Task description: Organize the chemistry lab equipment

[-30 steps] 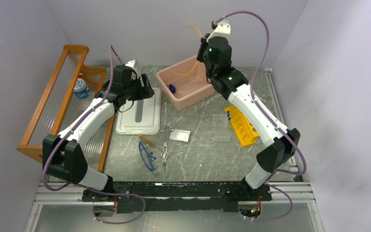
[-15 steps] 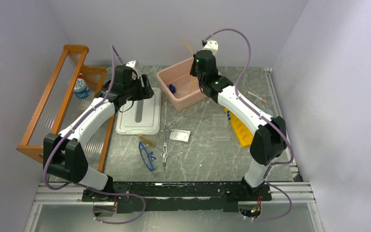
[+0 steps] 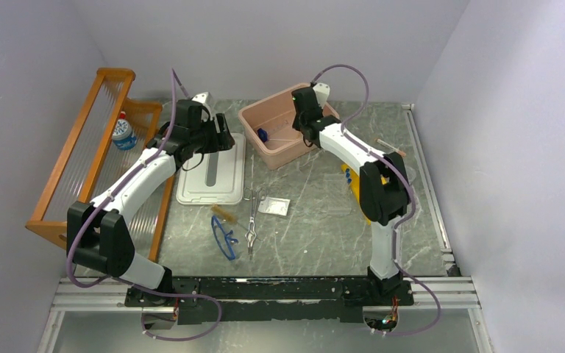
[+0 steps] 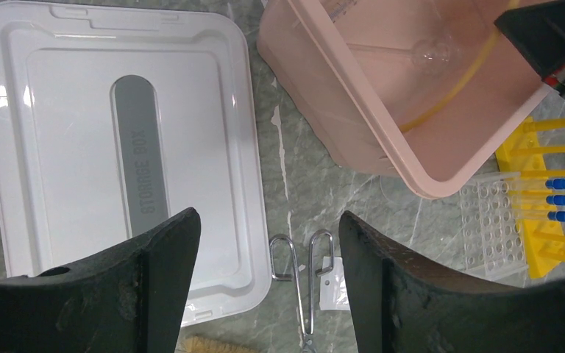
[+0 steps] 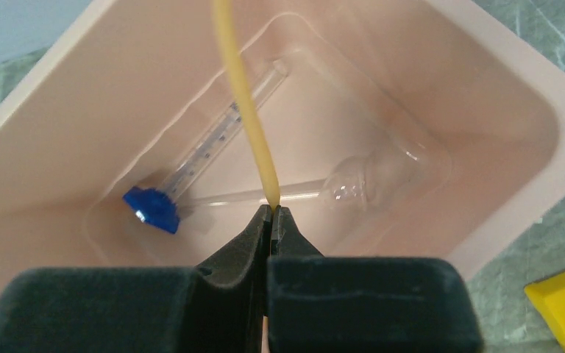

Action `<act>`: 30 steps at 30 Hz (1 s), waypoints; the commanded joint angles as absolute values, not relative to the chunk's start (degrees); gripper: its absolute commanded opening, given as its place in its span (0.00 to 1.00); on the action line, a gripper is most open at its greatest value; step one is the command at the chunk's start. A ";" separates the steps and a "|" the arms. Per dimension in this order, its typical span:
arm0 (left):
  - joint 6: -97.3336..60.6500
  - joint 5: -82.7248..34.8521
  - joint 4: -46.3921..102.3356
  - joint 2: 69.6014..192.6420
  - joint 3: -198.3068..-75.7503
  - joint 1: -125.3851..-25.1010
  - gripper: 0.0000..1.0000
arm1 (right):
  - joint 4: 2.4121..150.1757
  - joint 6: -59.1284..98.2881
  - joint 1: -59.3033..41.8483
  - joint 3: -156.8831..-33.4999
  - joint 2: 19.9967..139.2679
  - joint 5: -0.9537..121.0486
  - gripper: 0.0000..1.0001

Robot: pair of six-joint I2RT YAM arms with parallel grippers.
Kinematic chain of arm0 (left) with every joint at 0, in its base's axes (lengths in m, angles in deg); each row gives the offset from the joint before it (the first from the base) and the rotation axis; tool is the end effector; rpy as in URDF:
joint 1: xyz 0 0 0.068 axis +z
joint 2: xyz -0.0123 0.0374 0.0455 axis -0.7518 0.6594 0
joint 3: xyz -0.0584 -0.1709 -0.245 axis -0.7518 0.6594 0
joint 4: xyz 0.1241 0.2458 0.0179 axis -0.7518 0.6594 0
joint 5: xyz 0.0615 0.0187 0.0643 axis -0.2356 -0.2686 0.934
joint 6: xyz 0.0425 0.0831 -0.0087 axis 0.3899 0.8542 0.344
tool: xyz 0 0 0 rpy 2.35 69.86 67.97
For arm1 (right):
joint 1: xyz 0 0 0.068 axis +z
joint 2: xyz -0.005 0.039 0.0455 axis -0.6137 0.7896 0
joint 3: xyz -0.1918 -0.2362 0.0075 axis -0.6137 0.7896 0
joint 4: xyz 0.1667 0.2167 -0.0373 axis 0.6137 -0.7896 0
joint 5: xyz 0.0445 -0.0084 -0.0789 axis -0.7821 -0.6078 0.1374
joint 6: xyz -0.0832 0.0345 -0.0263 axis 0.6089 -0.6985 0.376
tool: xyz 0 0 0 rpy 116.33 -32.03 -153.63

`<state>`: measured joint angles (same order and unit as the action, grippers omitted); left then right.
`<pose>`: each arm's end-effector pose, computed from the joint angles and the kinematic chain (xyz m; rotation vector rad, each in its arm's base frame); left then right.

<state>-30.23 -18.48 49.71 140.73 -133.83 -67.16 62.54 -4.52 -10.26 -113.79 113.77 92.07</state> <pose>0.3685 -0.1271 0.3023 -0.0704 2.2301 -0.4602 0.4897 0.2164 0.2571 0.2973 2.1078 0.1356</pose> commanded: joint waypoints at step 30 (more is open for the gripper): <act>-28.29 -21.58 47.98 141.99 -136.12 -66.85 0.75 | 54.37 7.71 -12.47 -111.97 99.31 81.90 0.56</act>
<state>-29.13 -19.18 49.67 141.78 -134.57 -67.16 56.57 5.58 -12.14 -117.16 104.02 88.64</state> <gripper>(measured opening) 0.750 0.553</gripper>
